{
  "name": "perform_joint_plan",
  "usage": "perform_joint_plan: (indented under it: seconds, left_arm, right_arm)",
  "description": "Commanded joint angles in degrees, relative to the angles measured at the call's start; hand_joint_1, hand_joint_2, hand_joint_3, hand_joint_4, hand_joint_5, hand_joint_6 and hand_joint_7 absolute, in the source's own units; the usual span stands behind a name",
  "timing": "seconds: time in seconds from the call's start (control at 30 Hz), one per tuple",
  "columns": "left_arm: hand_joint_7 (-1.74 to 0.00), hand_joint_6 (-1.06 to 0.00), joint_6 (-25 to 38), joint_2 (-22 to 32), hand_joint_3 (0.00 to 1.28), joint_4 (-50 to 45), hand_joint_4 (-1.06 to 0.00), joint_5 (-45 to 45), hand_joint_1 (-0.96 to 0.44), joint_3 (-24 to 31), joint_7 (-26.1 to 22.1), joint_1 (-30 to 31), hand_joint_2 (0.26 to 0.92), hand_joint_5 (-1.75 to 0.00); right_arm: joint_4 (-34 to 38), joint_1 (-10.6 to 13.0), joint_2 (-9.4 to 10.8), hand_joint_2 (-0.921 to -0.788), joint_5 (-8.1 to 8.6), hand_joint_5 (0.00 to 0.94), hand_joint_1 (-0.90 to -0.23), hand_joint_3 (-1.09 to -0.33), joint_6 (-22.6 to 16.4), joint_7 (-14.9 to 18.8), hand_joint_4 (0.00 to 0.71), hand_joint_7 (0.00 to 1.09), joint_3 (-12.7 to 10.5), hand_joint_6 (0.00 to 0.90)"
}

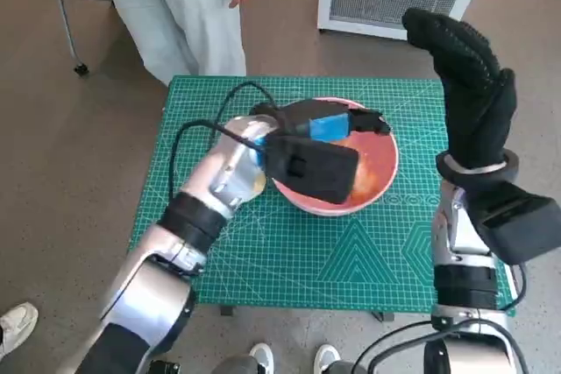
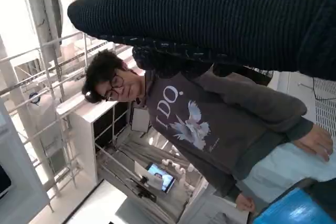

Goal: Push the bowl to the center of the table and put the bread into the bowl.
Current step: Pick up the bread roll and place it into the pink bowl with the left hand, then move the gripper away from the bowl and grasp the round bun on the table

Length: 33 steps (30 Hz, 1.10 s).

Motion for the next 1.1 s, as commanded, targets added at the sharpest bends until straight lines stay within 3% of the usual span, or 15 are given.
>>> perform_joint_plan:
  seconds: [0.03, 0.23, 0.4, 0.73, 0.97, 1.1]
  left_arm:
    - [-0.26, -0.06, 0.1, 4.7, 0.04, -7.8, 0.00, -2.6, -0.44, 2.7, -3.0, 3.6, 0.874, 0.00]
    - [-0.26, -0.05, 0.1, 11.9, 0.04, -19.4, 0.00, -11.6, -0.52, 9.8, -10.2, 8.7, 0.885, 0.00]
    - [-0.25, -0.07, 0.4, 16.6, 0.03, -28.0, 0.00, -18.2, -0.51, 15.9, -12.9, 13.2, 0.891, 0.00]
    - [-0.26, -0.22, -1.4, 22.7, 0.00, -34.9, -0.14, -20.6, -0.41, 23.0, -9.9, 21.3, 0.884, -0.06]
    - [-0.42, -0.18, 3.1, 25.1, 0.00, -36.9, -0.18, -16.5, -0.33, 23.0, -6.8, 25.5, 0.814, -0.04]
    - [-0.36, -0.19, 5.4, 25.5, 0.00, -37.1, -0.19, -14.1, -0.30, 22.2, -5.8, 26.9, 0.787, -0.02]
  right_arm:
    - [0.1, 1.0, 0.5, -0.921, -0.49, 0.004, -0.753, -0.780, 0.7, -0.5, 0.285, 0.62, 0.3, 0.063]
    - [0.1, 1.1, 0.8, -0.921, -0.18, 0.004, -0.752, -0.780, 0.5, -0.6, 0.285, 0.62, 0.4, 0.067]
    - [0.3, 0.9, 1.0, -0.921, -0.05, 0.004, -0.751, -0.781, 0.5, -0.5, 0.285, 0.62, 0.4, 0.070]
    - [-0.3, 1.0, 1.2, -0.921, 0.45, 0.003, -0.750, -0.781, 0.8, -0.3, 0.285, 0.62, 0.4, 0.072]
    - [0.3, 0.5, 1.3, -0.921, 0.86, 0.005, -0.749, -0.780, 0.9, 0.0, 0.288, 0.62, 0.3, 0.073]
    - [0.8, 0.2, 1.4, -0.921, 1.21, 0.005, -0.751, -0.779, 0.9, 0.4, 0.289, 0.62, 0.3, 0.073]
